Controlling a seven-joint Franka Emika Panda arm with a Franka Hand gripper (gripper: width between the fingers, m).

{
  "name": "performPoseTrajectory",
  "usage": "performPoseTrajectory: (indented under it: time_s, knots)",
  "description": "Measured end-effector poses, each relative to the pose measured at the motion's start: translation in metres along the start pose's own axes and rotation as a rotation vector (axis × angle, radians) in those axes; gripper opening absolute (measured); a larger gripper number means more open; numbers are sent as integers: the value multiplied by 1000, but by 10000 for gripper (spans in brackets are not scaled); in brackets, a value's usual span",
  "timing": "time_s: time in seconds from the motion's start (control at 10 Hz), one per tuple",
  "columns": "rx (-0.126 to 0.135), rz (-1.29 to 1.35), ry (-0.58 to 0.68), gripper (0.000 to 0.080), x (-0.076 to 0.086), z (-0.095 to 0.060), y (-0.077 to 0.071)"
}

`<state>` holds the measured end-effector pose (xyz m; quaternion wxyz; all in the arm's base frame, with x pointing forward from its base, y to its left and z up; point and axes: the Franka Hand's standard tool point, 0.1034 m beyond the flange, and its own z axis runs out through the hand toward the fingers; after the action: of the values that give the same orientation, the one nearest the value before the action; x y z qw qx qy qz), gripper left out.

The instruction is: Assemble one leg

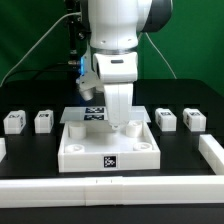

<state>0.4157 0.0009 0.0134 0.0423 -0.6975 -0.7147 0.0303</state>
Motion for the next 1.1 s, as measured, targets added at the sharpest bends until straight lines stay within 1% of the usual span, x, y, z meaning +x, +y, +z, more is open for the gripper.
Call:
performPoseTrajectory:
  time_s: [0.1,0.8,0.9,1.1]
  knots:
    - [-5,0,0,62,0,-1,1]
    - [-6,1,0,64,0,-1,1]
    - [-10,6,3,64,5,-1,7]
    - [-20,17,9,64,18,-4,24]
